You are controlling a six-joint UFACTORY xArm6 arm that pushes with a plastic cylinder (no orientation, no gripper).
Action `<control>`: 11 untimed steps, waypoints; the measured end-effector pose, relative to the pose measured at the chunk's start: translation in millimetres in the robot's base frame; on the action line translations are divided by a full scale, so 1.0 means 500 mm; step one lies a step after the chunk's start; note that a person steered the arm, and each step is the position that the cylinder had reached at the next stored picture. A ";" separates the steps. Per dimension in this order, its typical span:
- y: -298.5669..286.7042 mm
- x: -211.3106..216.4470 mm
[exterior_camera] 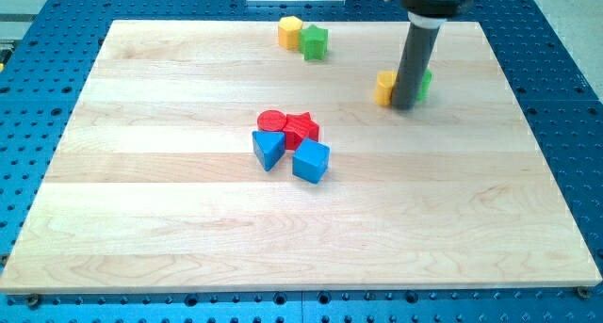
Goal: Move the green circle into the yellow heart
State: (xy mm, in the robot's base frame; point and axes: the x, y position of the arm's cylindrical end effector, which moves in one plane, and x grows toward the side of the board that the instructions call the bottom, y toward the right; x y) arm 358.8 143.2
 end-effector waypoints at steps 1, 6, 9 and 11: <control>0.007 -0.009; 0.160 -0.082; 0.086 -0.058; 0.042 -0.052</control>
